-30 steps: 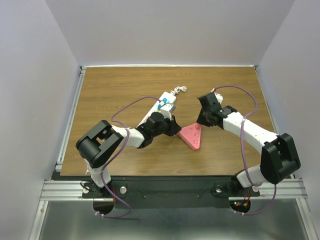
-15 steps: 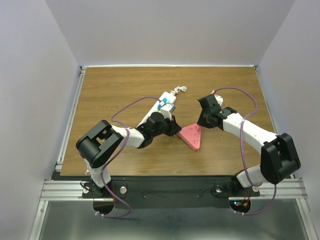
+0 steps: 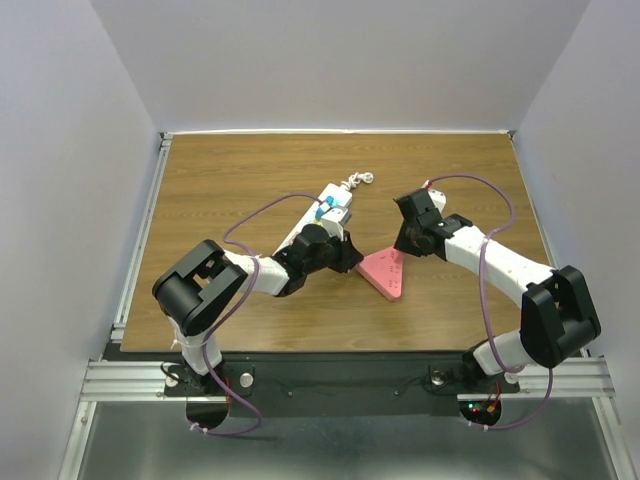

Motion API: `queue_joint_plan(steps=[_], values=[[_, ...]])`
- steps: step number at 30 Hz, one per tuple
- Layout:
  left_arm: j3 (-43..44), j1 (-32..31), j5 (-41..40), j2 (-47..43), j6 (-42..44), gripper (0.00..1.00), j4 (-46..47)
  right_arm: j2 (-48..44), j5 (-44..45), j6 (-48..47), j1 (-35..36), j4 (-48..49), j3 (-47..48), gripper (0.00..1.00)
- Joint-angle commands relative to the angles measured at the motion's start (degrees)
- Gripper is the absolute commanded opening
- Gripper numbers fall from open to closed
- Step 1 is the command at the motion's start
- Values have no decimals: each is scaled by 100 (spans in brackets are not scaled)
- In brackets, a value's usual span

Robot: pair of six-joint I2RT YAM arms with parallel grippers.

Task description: Insert the plug

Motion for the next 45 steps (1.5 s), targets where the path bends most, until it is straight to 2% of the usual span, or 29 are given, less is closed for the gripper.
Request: queue_joint_plan(steps=[1,45], values=[[-58,-28,113,142,50,16,-173,53,355,-84,51,-28,200,0],[-76,-36,122,72,15,16,-199,221,-75,-190,113,491,235,0]])
